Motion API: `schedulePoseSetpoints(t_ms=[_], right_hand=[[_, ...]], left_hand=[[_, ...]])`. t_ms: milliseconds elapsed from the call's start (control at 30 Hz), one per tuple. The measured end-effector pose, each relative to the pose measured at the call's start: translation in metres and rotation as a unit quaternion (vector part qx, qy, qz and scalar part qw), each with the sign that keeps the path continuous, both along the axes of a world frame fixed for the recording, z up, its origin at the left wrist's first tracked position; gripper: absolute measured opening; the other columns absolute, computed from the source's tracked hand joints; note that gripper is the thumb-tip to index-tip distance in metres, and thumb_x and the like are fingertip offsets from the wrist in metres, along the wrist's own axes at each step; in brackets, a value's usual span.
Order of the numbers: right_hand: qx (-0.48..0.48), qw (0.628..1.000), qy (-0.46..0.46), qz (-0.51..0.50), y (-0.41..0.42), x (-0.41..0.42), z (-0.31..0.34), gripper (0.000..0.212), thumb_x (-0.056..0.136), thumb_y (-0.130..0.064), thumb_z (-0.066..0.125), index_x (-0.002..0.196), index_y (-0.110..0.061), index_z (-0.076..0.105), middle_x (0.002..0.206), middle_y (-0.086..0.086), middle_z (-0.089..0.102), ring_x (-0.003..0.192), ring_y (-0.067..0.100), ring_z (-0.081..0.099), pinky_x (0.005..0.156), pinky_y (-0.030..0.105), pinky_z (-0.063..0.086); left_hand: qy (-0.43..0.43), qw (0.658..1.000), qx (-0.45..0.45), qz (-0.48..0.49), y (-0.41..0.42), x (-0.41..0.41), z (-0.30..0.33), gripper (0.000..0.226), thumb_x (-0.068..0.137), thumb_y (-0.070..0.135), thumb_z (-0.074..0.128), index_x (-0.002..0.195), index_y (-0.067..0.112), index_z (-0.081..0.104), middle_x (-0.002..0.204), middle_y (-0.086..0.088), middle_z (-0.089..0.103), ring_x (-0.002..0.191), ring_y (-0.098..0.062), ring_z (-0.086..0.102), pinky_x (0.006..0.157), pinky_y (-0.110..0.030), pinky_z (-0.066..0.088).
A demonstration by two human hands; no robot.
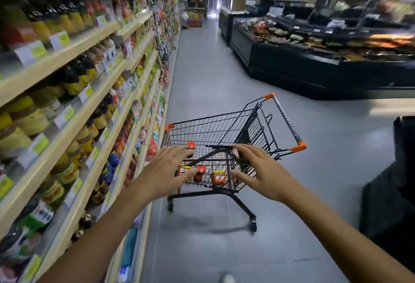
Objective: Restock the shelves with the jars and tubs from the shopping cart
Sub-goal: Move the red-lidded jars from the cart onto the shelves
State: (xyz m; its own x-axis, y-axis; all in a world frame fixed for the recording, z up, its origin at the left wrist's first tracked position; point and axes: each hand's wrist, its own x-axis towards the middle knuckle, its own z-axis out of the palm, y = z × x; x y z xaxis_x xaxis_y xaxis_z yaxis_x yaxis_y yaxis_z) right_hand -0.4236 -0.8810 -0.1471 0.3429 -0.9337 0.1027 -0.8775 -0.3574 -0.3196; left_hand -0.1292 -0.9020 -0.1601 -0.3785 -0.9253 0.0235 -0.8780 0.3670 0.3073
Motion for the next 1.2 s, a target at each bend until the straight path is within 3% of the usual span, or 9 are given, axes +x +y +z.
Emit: schedulePoseSetpoints(t_ms=[200,300,467,667,867,1033,1200], right_hand=[[0.017,1.0,-0.014,-0.009,-0.089,-0.005,-0.025,0.078,0.094,-0.072,0.042,0.16,-0.036,0.02,0.163,-0.011,0.031,0.149,0.008,0.025,0.121,0.035,0.028],[0.027,0.999,-0.021,-0.006,-0.145,-0.01,-0.039,0.077,0.095,-0.071,0.043,0.16,-0.036,0.02,0.163,-0.011,0.031,0.149,0.008,0.026,0.122,0.036,0.029],[0.063,0.998,-0.018,0.021,-0.244,-0.013,-0.064,0.077,0.094,-0.074,0.039,0.159,-0.041,0.015,0.163,-0.01,0.03,0.149,0.009,0.029,0.121,0.039,0.033],[0.112,0.993,-0.031,0.033,-0.324,-0.002,-0.091,0.076,0.097,-0.068,0.044,0.16,-0.037,0.017,0.165,-0.008,0.027,0.151,0.011,0.025,0.122,0.038,0.029],[0.167,0.985,-0.039,0.012,-0.385,0.012,-0.139,0.076,0.096,-0.066,0.047,0.16,-0.036,0.02,0.164,-0.007,0.029,0.149,0.01,0.027,0.119,0.031,0.027],[0.215,0.975,-0.057,-0.022,-0.419,0.028,-0.189,0.073,0.096,-0.056,0.057,0.158,-0.034,0.025,0.161,-0.005,0.035,0.147,0.013,0.033,0.121,0.038,0.033],[0.25,0.966,-0.064,-0.03,-0.448,0.038,-0.249,0.072,0.095,-0.057,0.061,0.156,-0.032,0.033,0.157,-0.008,0.041,0.144,0.011,0.036,0.117,0.032,0.035]], left_hand=[[-0.004,1.0,0.021,-0.018,-0.094,-0.005,-0.025,0.079,0.084,0.079,0.028,0.153,0.038,0.03,0.16,0.013,0.027,0.149,-0.011,0.022,0.121,-0.038,0.017],[0.004,1.0,0.025,-0.003,-0.147,-0.007,-0.038,0.071,0.089,0.071,0.035,0.153,0.038,0.03,0.159,0.013,0.029,0.148,-0.009,0.023,0.121,-0.036,0.019],[0.0,0.999,0.051,0.013,-0.224,-0.014,-0.053,0.066,0.094,0.063,0.041,0.154,0.035,0.03,0.159,0.014,0.028,0.148,-0.008,0.021,0.116,-0.027,0.011],[0.02,0.994,0.099,0.038,-0.296,-0.01,-0.096,0.066,0.096,0.062,0.042,0.154,0.033,0.03,0.16,0.012,0.028,0.149,-0.011,0.023,0.123,-0.036,0.017],[0.029,0.988,0.147,0.035,-0.364,0.0,-0.157,0.088,0.08,0.083,0.02,0.153,0.034,0.03,0.159,0.011,0.029,0.149,-0.015,0.025,0.121,-0.044,0.027],[0.024,0.984,0.176,0.015,-0.415,0.018,-0.208,0.074,0.088,0.073,0.028,0.151,0.035,0.031,0.154,0.009,0.037,0.143,-0.018,0.036,0.114,-0.048,0.038],[0.038,0.98,0.193,-0.009,-0.455,0.026,-0.245,0.062,0.095,0.054,0.05,0.15,0.026,0.041,0.153,0.004,0.041,0.142,-0.018,0.035,0.118,-0.039,0.026]])
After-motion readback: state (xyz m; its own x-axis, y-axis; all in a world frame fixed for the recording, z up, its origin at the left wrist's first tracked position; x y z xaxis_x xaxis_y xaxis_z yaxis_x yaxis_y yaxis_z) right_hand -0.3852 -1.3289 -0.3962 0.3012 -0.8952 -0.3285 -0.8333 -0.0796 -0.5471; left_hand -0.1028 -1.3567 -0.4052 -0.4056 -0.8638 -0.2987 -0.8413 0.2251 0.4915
